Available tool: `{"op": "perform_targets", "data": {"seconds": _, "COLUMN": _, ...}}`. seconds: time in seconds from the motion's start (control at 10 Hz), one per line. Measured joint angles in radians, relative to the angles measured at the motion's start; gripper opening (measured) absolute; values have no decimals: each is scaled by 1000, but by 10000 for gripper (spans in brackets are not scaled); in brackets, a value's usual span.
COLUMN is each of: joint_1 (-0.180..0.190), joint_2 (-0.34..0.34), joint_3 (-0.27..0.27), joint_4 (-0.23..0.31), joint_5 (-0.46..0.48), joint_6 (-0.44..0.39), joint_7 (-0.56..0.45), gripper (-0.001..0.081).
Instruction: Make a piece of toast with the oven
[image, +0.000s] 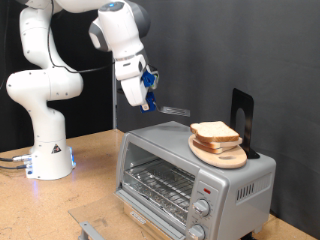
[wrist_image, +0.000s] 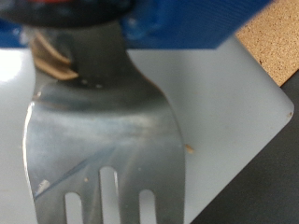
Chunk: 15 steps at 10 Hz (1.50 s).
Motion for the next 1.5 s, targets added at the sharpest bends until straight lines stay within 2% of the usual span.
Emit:
{"op": "perform_targets", "data": {"seconds": 0.2, "joint_1": -56, "joint_2": 4, "joint_3": -28, "joint_4": 28, "joint_5": -33, "joint_6": -14, "joint_7": 14, "gripper": 391}}
{"op": "perform_targets", "data": {"seconds": 0.4, "joint_1": -118, "joint_2": 36, "joint_3": -31, "joint_4": 52, "joint_5": -86, "joint_6": 7, "joint_7": 30, "gripper": 391}}
{"op": "perform_targets", "data": {"seconds": 0.7, "joint_1": -173, "joint_2": 109, "joint_3": -38, "joint_4": 79, "joint_5": -122, "joint_6": 62, "joint_7": 13, "gripper": 392}}
{"op": "perform_targets", "data": {"seconds": 1.0, "joint_1": -192, "joint_2": 149, "joint_3": -65, "joint_4": 99, "joint_5": -122, "joint_6": 66, "joint_7": -44, "gripper": 393}}
{"op": "perform_targets", "data": {"seconds": 1.5, "joint_1": -191, "joint_2": 153, "joint_3": -29, "joint_4": 96, "joint_5": -122, "joint_6": 66, "joint_7": -20, "gripper": 393}}
